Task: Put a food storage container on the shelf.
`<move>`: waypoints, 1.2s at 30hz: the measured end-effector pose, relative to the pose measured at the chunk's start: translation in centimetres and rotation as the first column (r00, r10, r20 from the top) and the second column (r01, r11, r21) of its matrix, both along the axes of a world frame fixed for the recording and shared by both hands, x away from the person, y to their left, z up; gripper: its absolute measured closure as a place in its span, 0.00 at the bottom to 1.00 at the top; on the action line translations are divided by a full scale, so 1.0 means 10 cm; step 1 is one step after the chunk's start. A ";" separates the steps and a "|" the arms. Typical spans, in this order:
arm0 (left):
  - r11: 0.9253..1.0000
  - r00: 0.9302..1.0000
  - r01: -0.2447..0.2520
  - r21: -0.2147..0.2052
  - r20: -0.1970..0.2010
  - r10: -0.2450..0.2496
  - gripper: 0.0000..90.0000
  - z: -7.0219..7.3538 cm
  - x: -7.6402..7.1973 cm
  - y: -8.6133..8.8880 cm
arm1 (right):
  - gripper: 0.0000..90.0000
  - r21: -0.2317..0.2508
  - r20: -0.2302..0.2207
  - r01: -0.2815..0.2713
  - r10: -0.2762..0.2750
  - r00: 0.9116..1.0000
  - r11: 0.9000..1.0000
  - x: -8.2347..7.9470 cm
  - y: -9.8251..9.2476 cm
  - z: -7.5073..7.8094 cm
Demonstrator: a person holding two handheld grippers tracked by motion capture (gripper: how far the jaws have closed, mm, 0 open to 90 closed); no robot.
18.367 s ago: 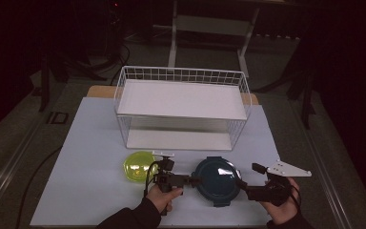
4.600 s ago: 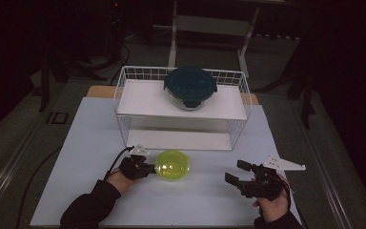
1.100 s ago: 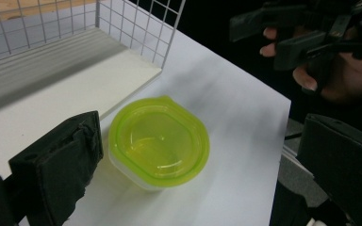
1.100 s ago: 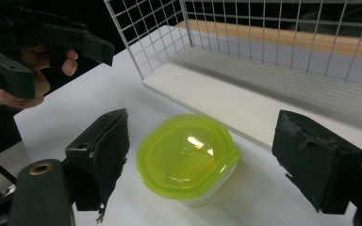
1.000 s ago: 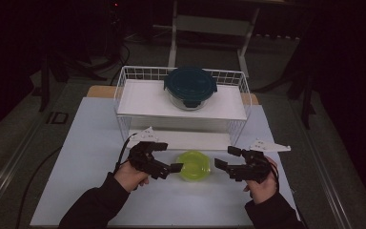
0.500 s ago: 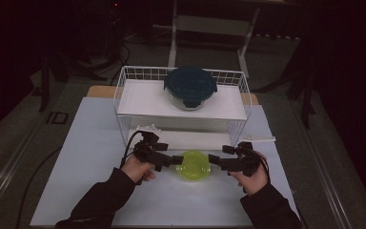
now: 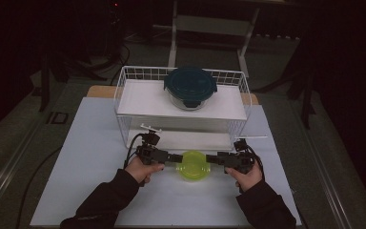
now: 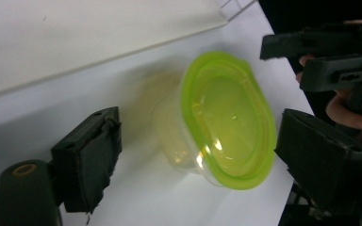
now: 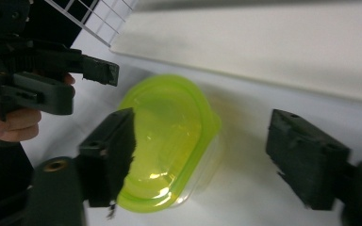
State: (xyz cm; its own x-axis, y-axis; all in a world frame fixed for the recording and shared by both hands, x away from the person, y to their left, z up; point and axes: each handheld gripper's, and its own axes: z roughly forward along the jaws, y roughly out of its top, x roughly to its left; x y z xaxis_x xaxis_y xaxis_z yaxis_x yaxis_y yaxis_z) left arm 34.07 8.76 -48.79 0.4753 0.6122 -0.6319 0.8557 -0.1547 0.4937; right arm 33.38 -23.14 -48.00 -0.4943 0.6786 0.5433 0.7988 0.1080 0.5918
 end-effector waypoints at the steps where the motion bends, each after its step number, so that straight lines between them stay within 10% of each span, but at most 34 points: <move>1: 1.000 1.000 -0.006 0.000 -0.014 0.006 0.18 -0.01 0.00 0.00 | 0.33 0.007 -0.019 0.007 -0.007 1.000 1.000 0.00 0.00 -0.02; 10: 1.000 0.995 -0.012 -0.015 -0.103 0.010 0.46 -0.15 0.00 -0.01 | 0.55 0.008 -0.161 0.019 -0.018 0.987 1.000 0.00 0.04 -0.17; 20: 0.998 0.993 0.010 -0.066 -0.119 -0.018 0.81 -0.17 0.00 0.03 | 0.75 0.004 -0.199 0.021 -0.020 0.980 1.000 -0.02 0.07 -0.21; 36: 0.993 0.982 0.012 -0.118 -0.185 -0.033 0.85 -0.26 0.01 -0.03 | 0.84 0.016 -0.194 -0.003 0.006 0.981 1.000 -0.08 0.11 -0.19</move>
State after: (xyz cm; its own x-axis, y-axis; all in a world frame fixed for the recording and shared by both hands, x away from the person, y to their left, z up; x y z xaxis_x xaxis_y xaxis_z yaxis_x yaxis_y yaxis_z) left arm 34.14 8.46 -51.37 0.3551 0.5203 -0.7766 0.9314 -0.1262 0.3414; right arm 32.58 -22.05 -49.90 -0.3813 0.6674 0.6397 0.8982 0.1036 0.4273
